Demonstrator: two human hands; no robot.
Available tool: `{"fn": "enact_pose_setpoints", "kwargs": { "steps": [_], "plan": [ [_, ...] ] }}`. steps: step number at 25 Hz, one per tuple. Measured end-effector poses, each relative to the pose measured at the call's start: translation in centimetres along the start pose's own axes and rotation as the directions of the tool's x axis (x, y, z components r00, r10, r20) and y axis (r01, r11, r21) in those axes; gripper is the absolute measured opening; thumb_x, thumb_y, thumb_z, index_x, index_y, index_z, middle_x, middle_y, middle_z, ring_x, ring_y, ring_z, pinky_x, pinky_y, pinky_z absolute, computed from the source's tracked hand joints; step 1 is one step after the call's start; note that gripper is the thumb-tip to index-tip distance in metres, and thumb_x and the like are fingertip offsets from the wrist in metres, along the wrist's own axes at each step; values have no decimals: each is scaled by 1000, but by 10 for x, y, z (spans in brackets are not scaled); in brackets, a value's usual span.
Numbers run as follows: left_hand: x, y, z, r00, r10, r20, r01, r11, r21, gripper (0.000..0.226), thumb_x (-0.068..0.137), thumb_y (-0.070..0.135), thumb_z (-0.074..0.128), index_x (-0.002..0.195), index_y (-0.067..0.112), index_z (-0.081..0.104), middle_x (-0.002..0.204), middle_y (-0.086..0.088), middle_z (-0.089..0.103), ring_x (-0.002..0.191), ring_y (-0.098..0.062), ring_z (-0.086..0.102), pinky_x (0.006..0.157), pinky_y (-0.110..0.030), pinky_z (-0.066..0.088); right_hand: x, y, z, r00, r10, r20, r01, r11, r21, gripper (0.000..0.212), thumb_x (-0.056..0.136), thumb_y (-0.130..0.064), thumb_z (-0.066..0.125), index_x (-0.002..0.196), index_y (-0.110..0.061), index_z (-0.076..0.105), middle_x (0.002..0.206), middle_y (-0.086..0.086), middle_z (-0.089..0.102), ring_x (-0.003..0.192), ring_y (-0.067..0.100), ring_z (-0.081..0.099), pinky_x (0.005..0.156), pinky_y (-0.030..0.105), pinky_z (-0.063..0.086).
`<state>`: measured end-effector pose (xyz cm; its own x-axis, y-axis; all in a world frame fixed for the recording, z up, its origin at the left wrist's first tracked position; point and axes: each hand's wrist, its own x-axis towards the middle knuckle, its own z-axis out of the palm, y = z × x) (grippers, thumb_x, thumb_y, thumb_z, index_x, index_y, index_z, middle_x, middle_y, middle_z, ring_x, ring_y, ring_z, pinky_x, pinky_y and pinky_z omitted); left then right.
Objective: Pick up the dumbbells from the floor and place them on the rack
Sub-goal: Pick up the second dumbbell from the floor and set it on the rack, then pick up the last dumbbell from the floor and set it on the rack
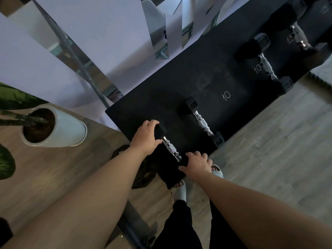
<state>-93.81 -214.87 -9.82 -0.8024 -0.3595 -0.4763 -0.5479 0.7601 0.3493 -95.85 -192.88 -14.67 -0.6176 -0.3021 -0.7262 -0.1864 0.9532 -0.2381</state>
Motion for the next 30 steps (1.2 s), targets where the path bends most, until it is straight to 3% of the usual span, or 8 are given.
{"fn": "enact_pose_setpoints", "kwargs": {
  "steps": [4, 8, 12, 14, 19, 22, 25, 30],
  "plan": [
    [-3, -7, -24, 991, -6, 134, 24, 990, -136, 73, 88, 44, 78, 151, 29, 46, 146, 3, 50, 131, -20, 52, 100, -33, 47, 5, -3, -23, 999, -15, 52, 8, 991, 135, 70, 90, -59, 66, 150, -28, 49, 143, 4, 54, 132, 30, 47, 108, 43, 40],
    [-9, -3, -74, 986, -32, 161, 76, 960, -271, 40, 89, 51, 75, 124, 33, 69, 119, 14, 70, 114, -8, 64, 100, -35, 53, 10, -5, -89, 990, -120, 69, 88, 931, 354, 46, 94, -54, 65, 125, -20, 69, 118, 1, 72, 106, 18, 67, 85, 26, 49],
    [-9, 36, -146, 998, 49, 48, -31, 947, -318, 32, 88, 61, 71, 104, 34, 75, 104, 13, 75, 102, -8, 67, 83, -27, 53, -2, -13, -186, 981, -143, -132, 189, 853, 487, 31, 94, -55, 64, 93, -25, 74, 89, -8, 77, 79, 14, 69, 79, 32, 57],
    [-7, 69, -193, 994, 106, -6, -102, 942, -319, 34, 91, 62, 67, 105, 32, 74, 107, 7, 74, 102, -13, 67, 87, -33, 54, -23, -15, -247, 951, -125, -284, 263, 811, 523, 33, 93, -57, 64, 83, -27, 72, 80, -9, 78, 73, 11, 68, 71, 30, 53],
    [2, 173, -298, 939, 297, -174, -334, 907, -256, 36, 94, 64, 58, 95, 30, 72, 102, 3, 75, 98, -22, 68, 75, -35, 50, -96, 5, -377, 824, -31, -566, 392, 753, 529, 46, 89, -64, 63, 86, -20, 76, 81, 0, 81, 76, 25, 76, 74, 39, 60],
    [-3, 244, -326, 884, 419, -208, -457, 866, -200, 44, 89, 72, 57, 95, 31, 71, 106, 4, 76, 99, -23, 68, 86, -42, 55, -148, 40, -422, 746, 36, -665, 436, 729, 528, 48, 88, -65, 62, 87, -19, 76, 78, 0, 81, 76, 27, 77, 74, 42, 61],
    [-20, 311, -327, 819, 544, -182, -574, 790, -218, 56, 71, 79, 61, 90, 29, 77, 98, 7, 79, 98, -23, 71, 98, -48, 55, -200, 89, -438, 700, 105, -707, 441, 715, 542, 56, 79, -74, 58, 92, -23, 76, 76, -7, 80, 66, 15, 74, 65, 34, 57],
    [-66, 413, -293, 692, 716, -96, -719, 670, -187, 72, 61, 88, 54, 88, 25, 76, 96, -3, 79, 94, -25, 72, 94, -46, 57, -273, 189, -428, 627, 258, -735, 408, 695, 592, 44, 93, -59, 62, 96, -17, 75, 78, 0, 81, 68, 18, 73, 61, 30, 51]
  ]
}}
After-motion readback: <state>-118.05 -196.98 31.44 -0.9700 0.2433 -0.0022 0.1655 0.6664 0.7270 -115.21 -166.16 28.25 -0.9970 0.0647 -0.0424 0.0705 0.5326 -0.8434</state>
